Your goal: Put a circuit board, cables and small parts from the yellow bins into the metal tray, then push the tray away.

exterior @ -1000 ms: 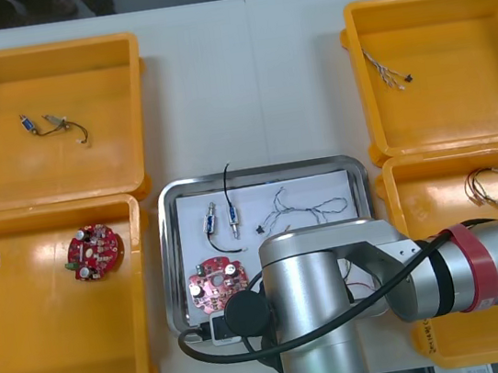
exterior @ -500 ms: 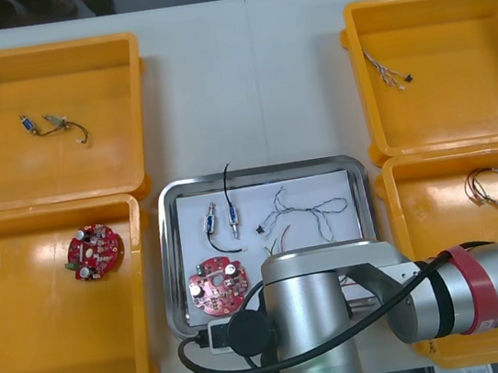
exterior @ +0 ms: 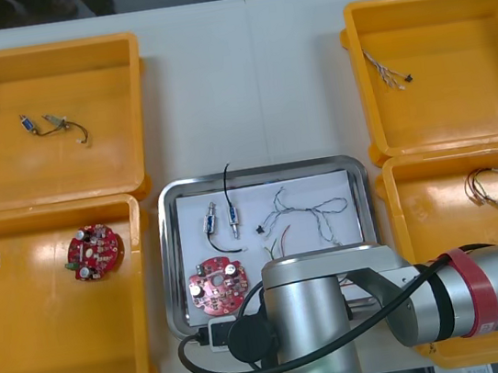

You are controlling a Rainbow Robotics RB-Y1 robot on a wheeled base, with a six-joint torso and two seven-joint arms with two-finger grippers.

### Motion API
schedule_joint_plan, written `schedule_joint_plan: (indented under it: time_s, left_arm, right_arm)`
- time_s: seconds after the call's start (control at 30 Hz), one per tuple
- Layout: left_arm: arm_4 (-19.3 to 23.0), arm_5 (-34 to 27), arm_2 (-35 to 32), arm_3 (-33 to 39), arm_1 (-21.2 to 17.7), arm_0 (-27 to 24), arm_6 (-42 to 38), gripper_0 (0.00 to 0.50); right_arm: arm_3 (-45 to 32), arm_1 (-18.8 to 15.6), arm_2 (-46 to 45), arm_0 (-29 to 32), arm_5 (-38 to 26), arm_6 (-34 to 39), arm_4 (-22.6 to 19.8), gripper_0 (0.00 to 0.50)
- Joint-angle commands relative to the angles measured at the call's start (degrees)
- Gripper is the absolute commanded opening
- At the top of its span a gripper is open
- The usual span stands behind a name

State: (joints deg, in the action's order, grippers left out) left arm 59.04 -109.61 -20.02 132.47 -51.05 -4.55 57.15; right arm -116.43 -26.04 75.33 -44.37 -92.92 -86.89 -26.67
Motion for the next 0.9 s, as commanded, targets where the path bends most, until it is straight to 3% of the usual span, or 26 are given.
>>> schedule_joint_plan:
  time_s: [0.03,0.8,0.87,0.9]
  left_arm:
    - [-0.2,-0.4,-1.5,1.4,-2.4,0.9,3.6,0.500]
    - [-0.2,-0.4,-1.5,1.4,-2.4,0.9,3.6,0.500]
    - [-0.2,-0.4,-1.5,1.4,-2.4,0.9,3.6,0.500]
    - [-0.2,-0.4,-1.5,1.4,-2.4,0.9,3.6,0.500]
  right_arm:
    - [-0.6,1.5,1.1,0.6,0.5,1.9,0.5,0.500]
    - [1.1,2.8,1.3,0.6,0.5,2.4,1.6,0.500]
    - [1.1,2.8,1.3,0.6,0.4,2.5,1.6,0.410]
    - [1.1,2.8,1.3,0.6,0.5,2.5,1.6,0.410]
